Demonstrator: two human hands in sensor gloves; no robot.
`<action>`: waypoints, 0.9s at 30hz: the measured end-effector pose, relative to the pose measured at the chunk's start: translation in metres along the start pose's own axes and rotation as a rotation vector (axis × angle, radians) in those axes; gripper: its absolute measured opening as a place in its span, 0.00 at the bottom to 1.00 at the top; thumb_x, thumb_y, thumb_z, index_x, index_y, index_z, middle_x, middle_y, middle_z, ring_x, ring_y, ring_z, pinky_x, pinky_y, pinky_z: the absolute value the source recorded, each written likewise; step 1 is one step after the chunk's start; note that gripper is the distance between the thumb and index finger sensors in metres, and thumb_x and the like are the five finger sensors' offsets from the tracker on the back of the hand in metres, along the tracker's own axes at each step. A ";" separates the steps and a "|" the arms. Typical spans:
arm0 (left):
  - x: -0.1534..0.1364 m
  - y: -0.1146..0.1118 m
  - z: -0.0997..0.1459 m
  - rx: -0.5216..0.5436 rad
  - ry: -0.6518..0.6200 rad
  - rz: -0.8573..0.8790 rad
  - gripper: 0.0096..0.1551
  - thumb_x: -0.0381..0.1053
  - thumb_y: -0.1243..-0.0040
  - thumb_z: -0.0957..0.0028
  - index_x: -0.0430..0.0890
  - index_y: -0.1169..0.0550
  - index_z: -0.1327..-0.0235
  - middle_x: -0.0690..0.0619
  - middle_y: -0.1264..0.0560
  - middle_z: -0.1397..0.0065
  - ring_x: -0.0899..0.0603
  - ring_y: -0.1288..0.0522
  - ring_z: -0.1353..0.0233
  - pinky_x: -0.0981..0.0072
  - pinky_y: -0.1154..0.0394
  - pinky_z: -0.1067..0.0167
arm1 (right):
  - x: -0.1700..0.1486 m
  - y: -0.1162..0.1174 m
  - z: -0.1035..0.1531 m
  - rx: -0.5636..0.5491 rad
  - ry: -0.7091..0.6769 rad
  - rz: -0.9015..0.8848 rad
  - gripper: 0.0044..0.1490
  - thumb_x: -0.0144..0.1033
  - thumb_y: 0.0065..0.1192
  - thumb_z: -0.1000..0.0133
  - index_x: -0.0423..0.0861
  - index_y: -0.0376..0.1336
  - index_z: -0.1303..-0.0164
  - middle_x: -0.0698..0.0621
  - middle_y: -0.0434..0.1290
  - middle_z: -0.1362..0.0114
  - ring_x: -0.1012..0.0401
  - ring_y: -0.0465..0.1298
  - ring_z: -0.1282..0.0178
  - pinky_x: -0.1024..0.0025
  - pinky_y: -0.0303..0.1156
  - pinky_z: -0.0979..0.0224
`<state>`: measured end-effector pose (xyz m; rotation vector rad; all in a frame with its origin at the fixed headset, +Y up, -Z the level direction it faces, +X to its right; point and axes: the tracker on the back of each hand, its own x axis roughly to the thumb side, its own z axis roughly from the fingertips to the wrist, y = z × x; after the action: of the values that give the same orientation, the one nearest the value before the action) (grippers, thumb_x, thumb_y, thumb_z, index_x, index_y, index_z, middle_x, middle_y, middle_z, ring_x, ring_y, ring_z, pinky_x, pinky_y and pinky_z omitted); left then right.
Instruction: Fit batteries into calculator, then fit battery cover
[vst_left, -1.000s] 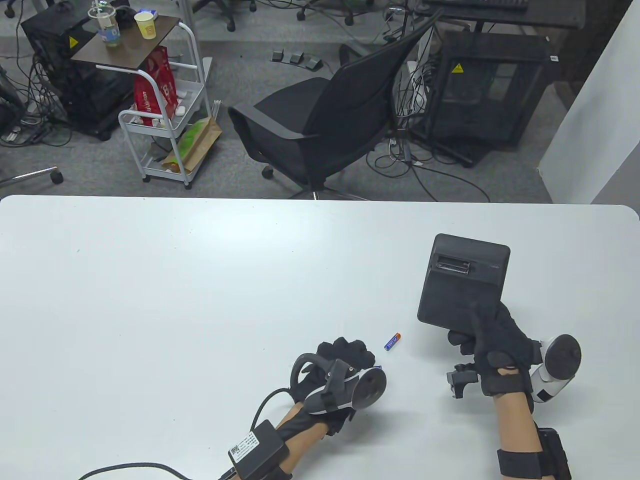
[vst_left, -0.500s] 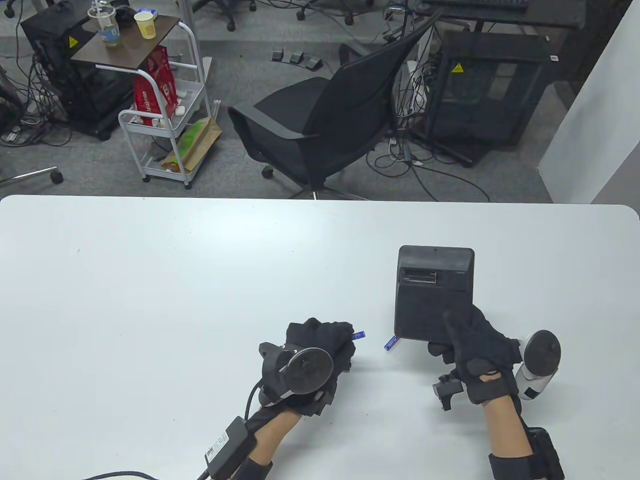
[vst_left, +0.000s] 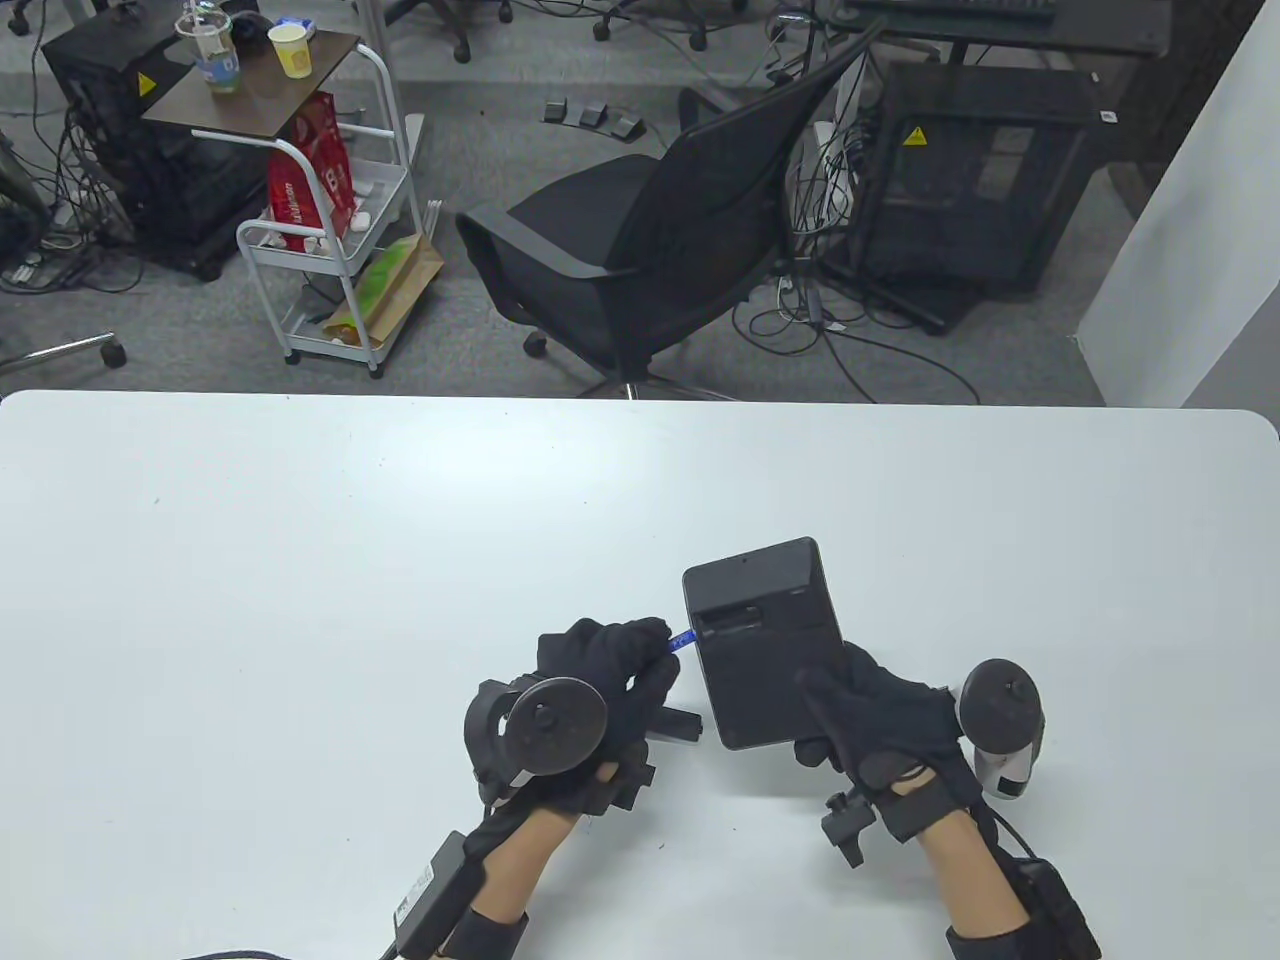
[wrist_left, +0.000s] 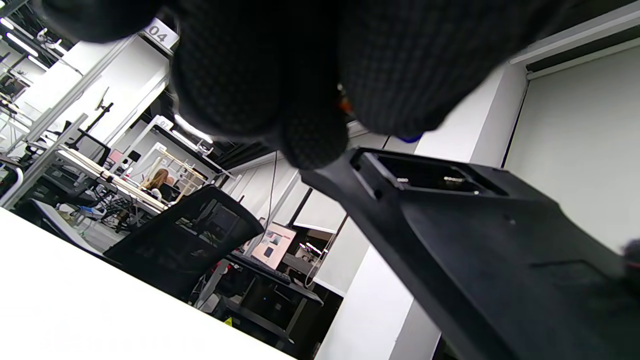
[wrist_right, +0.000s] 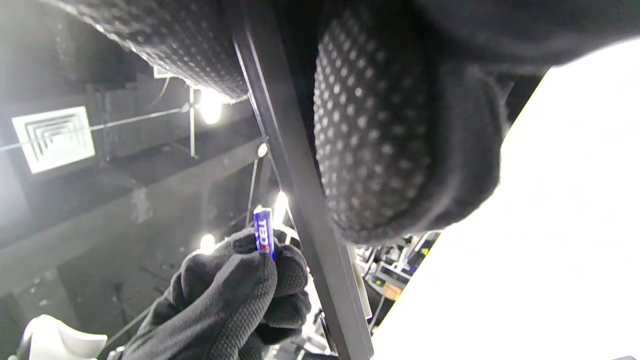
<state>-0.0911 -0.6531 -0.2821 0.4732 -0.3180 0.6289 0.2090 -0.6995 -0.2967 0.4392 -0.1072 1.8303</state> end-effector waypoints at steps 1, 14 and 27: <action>0.001 0.000 0.001 0.011 0.001 -0.012 0.25 0.56 0.24 0.62 0.49 0.18 0.54 0.50 0.12 0.50 0.47 0.14 0.54 0.49 0.23 0.51 | 0.001 0.003 0.000 0.007 -0.002 0.023 0.34 0.43 0.65 0.45 0.30 0.65 0.41 0.37 0.84 0.59 0.50 0.86 0.76 0.67 0.81 0.79; 0.027 -0.007 0.006 0.063 -0.016 -0.241 0.25 0.57 0.23 0.63 0.47 0.16 0.56 0.48 0.11 0.53 0.48 0.13 0.58 0.49 0.22 0.52 | 0.007 0.017 0.003 0.038 -0.029 0.085 0.35 0.43 0.65 0.45 0.29 0.65 0.41 0.37 0.84 0.60 0.50 0.86 0.77 0.68 0.81 0.79; 0.029 -0.012 0.011 0.107 0.041 -0.266 0.25 0.56 0.23 0.63 0.45 0.15 0.58 0.48 0.11 0.55 0.46 0.14 0.57 0.47 0.24 0.50 | 0.009 0.025 0.003 0.112 -0.061 0.091 0.35 0.43 0.64 0.45 0.28 0.64 0.41 0.36 0.83 0.59 0.51 0.85 0.78 0.71 0.80 0.79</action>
<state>-0.0631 -0.6526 -0.2645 0.5933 -0.1782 0.3969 0.1840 -0.6993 -0.2873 0.5769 -0.0671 1.9192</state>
